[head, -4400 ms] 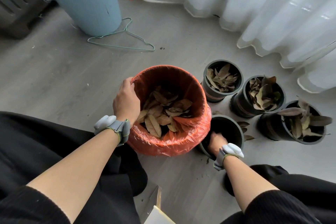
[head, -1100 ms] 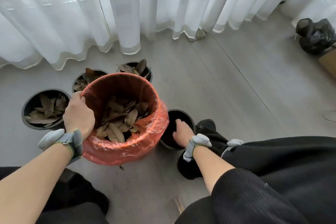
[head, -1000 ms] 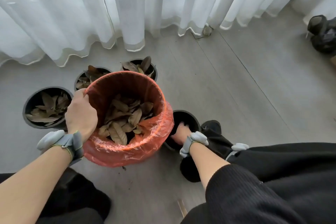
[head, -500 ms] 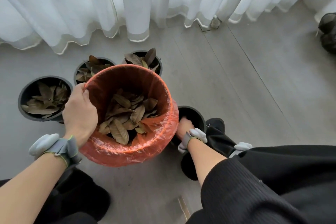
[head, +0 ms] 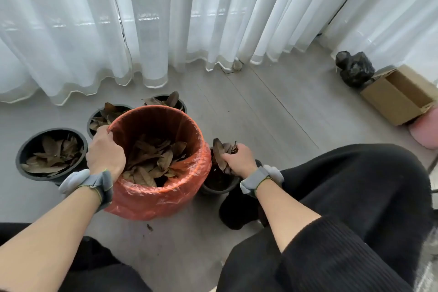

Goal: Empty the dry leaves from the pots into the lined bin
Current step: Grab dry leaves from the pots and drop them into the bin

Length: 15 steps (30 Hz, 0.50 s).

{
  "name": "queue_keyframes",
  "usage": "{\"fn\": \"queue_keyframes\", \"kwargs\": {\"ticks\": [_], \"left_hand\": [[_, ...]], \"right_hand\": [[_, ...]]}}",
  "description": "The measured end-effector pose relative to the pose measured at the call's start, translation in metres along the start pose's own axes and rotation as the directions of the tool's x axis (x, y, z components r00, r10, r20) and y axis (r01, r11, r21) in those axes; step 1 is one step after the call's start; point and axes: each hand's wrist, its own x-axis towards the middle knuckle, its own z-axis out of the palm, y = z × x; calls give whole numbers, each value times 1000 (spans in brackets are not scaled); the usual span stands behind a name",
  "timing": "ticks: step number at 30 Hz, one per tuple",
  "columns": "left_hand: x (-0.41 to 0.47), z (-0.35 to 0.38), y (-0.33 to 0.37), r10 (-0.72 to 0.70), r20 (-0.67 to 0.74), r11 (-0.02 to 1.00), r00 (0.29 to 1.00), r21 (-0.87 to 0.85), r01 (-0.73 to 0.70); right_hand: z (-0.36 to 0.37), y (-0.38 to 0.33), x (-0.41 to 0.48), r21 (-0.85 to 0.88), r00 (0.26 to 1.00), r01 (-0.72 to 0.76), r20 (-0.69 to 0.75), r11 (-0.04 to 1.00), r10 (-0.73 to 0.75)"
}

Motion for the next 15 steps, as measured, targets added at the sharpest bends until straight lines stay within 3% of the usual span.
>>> {"fn": "queue_keyframes", "kwargs": {"ticks": [4, 6, 11, 15], "left_hand": [[-1, -5, 10, 16, 34, 1000, 999, 6, -16], [0, -8, 15, 22, 50, 1000, 999, -5, -21], [-2, -6, 21, 42, 57, 999, 998, -13, -41], [0, -6, 22, 54, 33, 998, 998, -13, -54]], "right_hand": [[-27, -44, -20, 149, 983, 129, -146, 980, -107], [-31, -71, -31, 175, 971, 210, -148, 962, -186], [-13, -106, -50, 165, 943, 327, 15, 931, -334], [0, -112, -43, 322, 920, 290, 166, 901, -355]]}}
